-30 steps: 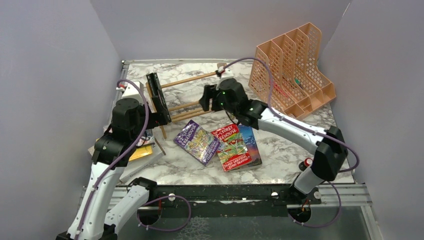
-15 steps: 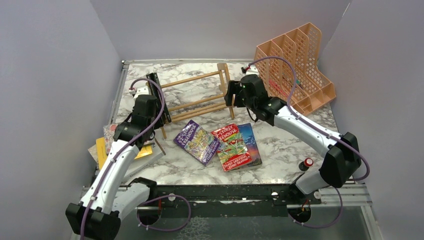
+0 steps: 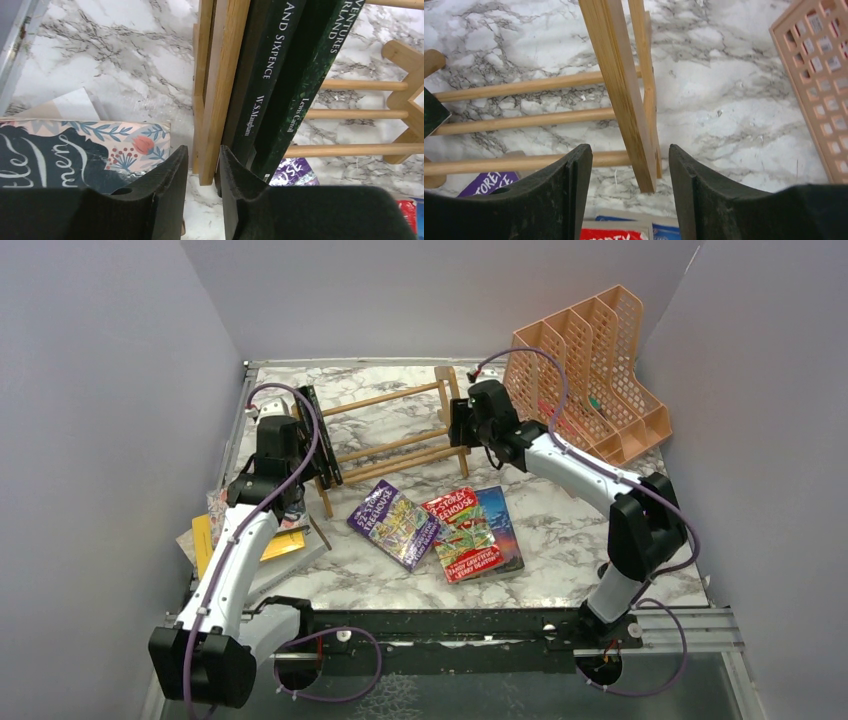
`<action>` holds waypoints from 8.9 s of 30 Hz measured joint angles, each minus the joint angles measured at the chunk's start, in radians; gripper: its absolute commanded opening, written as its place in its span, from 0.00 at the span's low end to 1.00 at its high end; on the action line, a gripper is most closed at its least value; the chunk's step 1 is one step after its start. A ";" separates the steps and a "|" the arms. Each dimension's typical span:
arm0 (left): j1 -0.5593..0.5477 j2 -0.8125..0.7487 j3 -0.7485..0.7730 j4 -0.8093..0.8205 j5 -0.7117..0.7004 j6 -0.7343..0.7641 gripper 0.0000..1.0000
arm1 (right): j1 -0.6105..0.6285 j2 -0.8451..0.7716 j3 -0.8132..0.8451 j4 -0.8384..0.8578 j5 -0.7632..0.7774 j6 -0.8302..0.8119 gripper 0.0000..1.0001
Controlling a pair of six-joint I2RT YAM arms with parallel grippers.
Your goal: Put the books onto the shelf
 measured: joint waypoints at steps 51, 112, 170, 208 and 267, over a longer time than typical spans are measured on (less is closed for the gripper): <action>0.101 -0.021 0.052 0.040 0.051 0.031 0.33 | -0.019 -0.208 0.020 0.024 -0.232 0.070 0.66; -0.071 -0.278 0.351 -0.226 -0.083 0.126 0.92 | 0.547 0.458 0.226 0.464 -0.224 0.917 0.01; -0.071 -0.256 0.342 -0.135 0.334 -0.177 0.94 | 0.148 -0.423 -0.566 0.939 -0.311 1.008 0.01; -0.081 -0.220 -0.196 0.741 0.341 -0.770 0.00 | 0.129 -0.235 -0.513 1.071 -0.372 1.196 0.20; -0.217 0.887 1.024 -0.377 -0.118 0.116 0.03 | 0.127 -0.634 -0.604 0.203 -0.047 0.656 0.59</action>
